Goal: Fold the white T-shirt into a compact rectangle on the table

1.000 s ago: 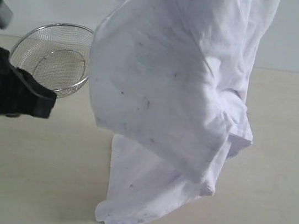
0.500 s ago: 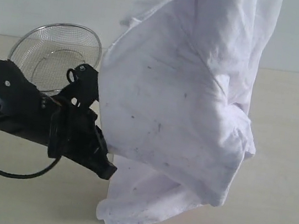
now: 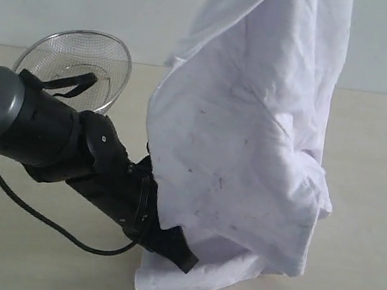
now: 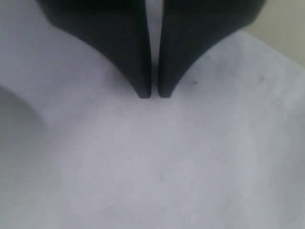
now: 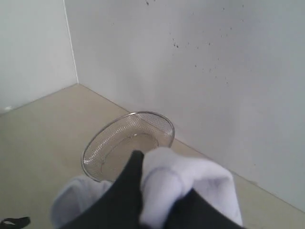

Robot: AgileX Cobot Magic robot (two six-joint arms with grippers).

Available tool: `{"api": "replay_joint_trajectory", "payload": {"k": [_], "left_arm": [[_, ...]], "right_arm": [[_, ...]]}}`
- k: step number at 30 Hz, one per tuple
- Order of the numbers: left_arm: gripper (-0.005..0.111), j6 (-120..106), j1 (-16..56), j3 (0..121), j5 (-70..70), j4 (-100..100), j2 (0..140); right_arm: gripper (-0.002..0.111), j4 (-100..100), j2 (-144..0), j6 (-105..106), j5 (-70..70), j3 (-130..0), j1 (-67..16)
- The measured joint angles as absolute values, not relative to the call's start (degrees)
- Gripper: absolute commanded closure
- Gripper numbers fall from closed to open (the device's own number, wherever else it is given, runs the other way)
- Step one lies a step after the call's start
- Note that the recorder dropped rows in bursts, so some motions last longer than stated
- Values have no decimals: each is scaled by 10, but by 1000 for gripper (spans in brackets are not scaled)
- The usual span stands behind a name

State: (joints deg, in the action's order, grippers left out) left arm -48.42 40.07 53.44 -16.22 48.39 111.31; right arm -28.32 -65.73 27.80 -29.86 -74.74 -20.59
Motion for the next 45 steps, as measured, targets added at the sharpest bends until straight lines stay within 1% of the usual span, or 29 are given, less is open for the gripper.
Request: {"api": "replay_joint_trajectory", "payload": {"k": [2,9,18,25,27,28,30,33,34,36,37,38,40,45], "left_arm": [[102,-462,407,534,-201,495,1111],[102,-447,455,483,-190,554,1092],[102,-446,531,344,-148,673,993],[102,-446,547,336,-120,704,898],[102,-448,547,344,-111,704,877],[102,-448,547,347,-109,704,869],[102,-449,547,349,-101,704,850],[102,-450,547,349,-83,704,828],[102,-450,547,349,-78,704,823],[102,-450,547,349,-70,704,815],[102,-450,547,349,-67,704,812],[102,-450,547,349,-66,704,808],[102,-450,547,349,-63,704,802],[102,-450,547,349,-51,698,781]], "right_arm": [[109,-281,-689,278,-281,-749,-206],[109,-263,-770,284,-275,-794,-206],[109,-190,-866,284,-268,-877,-206],[109,-152,-886,284,-250,-886,-206],[107,-149,-886,284,-250,-887,-206],[104,-149,-886,284,-250,-888,-206],[93,-147,-886,283,-255,-889,-206],[59,-130,-886,280,-268,-889,-206],[41,-122,-887,276,-271,-889,-206],[22,-95,-889,251,-273,-889,-206],[17,-78,-889,230,-273,-889,-206],[16,-43,-889,202,-273,-889,-206],[16,18,-889,136,-277,-889,-206],[16,255,-889,-50,-318,-889,-206]]}}
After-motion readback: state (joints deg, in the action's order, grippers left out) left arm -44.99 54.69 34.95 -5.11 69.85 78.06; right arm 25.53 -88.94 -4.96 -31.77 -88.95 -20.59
